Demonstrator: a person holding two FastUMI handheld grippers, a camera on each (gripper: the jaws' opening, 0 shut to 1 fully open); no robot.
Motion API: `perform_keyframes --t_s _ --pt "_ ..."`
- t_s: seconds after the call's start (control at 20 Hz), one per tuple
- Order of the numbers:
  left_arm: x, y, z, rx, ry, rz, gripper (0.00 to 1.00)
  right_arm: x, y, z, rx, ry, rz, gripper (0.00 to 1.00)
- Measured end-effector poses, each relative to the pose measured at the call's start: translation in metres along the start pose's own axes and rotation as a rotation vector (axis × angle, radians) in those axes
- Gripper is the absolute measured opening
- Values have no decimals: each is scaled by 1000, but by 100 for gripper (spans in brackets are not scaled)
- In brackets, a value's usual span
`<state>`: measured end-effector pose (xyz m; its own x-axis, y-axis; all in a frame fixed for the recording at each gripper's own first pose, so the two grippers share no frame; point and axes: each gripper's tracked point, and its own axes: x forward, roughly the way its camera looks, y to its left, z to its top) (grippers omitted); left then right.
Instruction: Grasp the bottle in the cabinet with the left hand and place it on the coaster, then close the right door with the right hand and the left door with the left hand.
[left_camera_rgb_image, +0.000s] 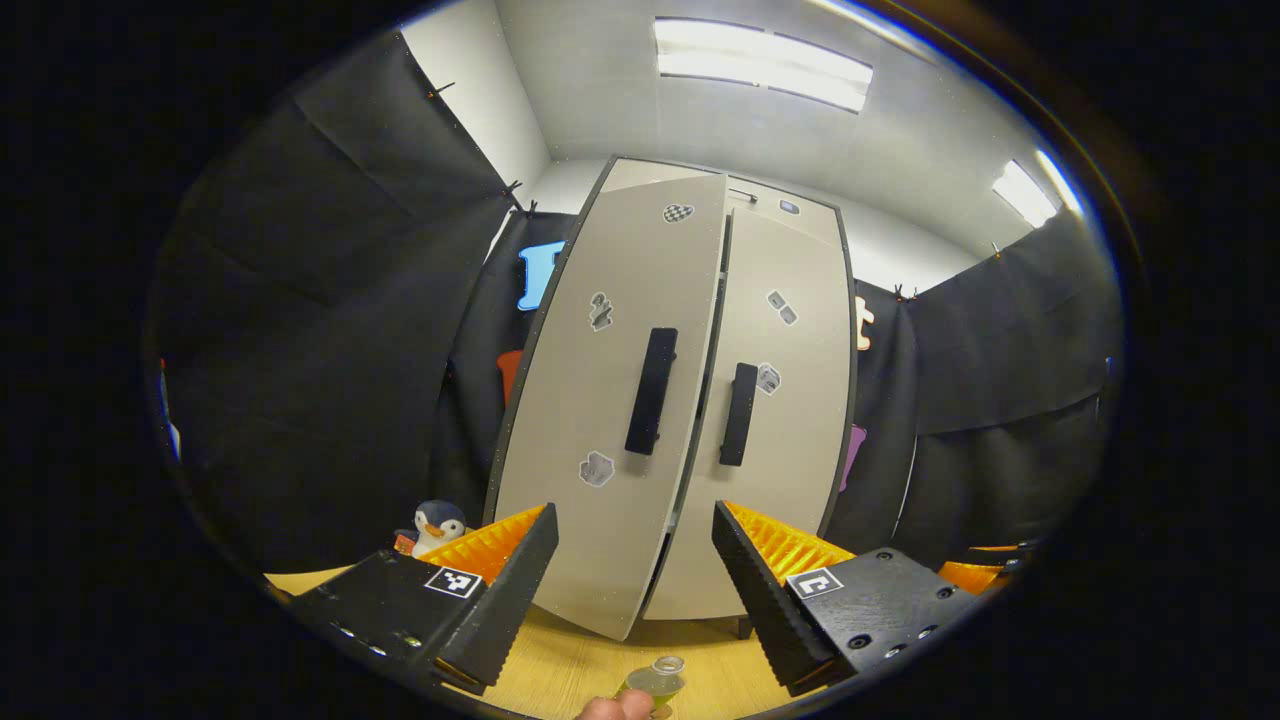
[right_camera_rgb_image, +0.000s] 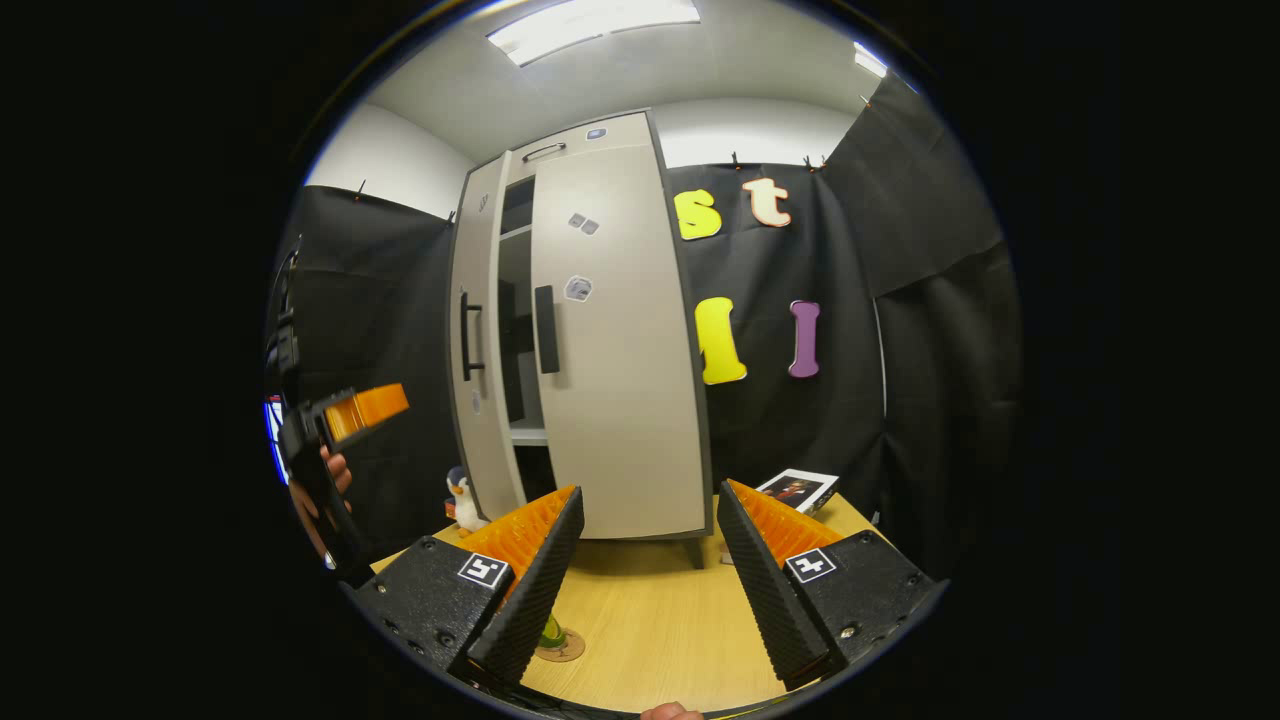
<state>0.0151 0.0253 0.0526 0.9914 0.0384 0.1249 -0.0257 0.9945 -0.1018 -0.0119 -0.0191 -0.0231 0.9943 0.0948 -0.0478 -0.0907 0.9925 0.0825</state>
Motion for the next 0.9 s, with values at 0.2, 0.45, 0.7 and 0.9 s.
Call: perform_keyframes --t_s 0.2,0.45,0.7,0.9 --pt "-23 5 -32 33 34 63 100 2 6 -5 -15 19 9 83" --pt "-34 9 -55 53 90 78 95 1 9 1 -16 10 10 83" --pt "-28 9 -51 67 82 68 95 -3 2 -4 -14 16 -7 83" --pt "-29 4 -49 106 73 48 95 -8 -8 -9 -18 23 -34 83"
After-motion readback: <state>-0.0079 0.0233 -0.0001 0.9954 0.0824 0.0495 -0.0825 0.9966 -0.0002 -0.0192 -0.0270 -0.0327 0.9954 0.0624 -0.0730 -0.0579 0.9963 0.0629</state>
